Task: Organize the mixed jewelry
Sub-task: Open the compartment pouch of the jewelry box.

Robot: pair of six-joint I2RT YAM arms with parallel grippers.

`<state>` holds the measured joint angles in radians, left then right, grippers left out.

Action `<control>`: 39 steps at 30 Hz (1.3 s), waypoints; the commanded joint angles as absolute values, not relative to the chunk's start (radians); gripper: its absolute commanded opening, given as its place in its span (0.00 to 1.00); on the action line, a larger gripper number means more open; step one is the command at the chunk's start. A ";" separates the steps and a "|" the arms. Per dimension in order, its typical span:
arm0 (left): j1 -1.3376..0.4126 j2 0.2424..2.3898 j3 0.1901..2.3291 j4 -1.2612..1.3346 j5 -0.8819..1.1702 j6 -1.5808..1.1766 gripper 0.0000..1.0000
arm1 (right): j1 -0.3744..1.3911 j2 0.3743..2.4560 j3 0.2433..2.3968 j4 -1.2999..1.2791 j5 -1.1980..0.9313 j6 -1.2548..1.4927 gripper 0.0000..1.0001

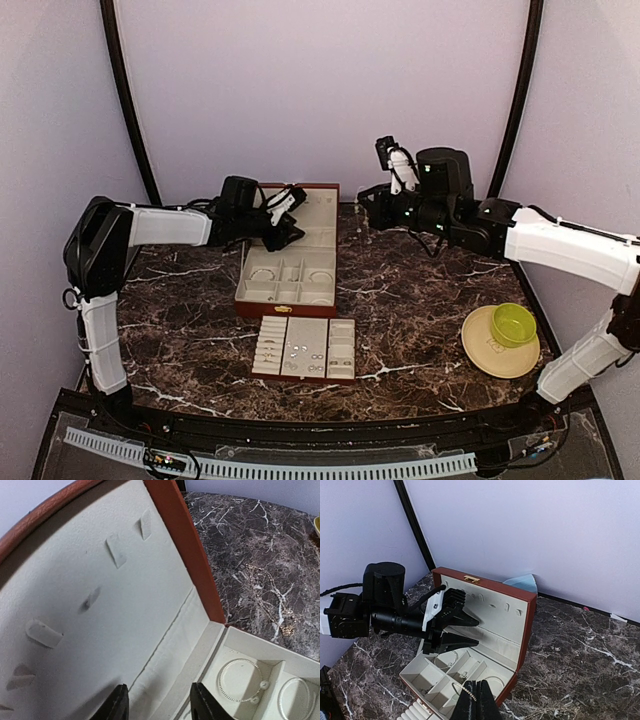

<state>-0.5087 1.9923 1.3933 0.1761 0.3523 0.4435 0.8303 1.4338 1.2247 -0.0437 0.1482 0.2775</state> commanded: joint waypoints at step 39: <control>-0.541 2.035 1.210 0.408 0.158 0.571 0.05 | 0.824 1.504 1.345 -0.050 0.075 0.339 0.00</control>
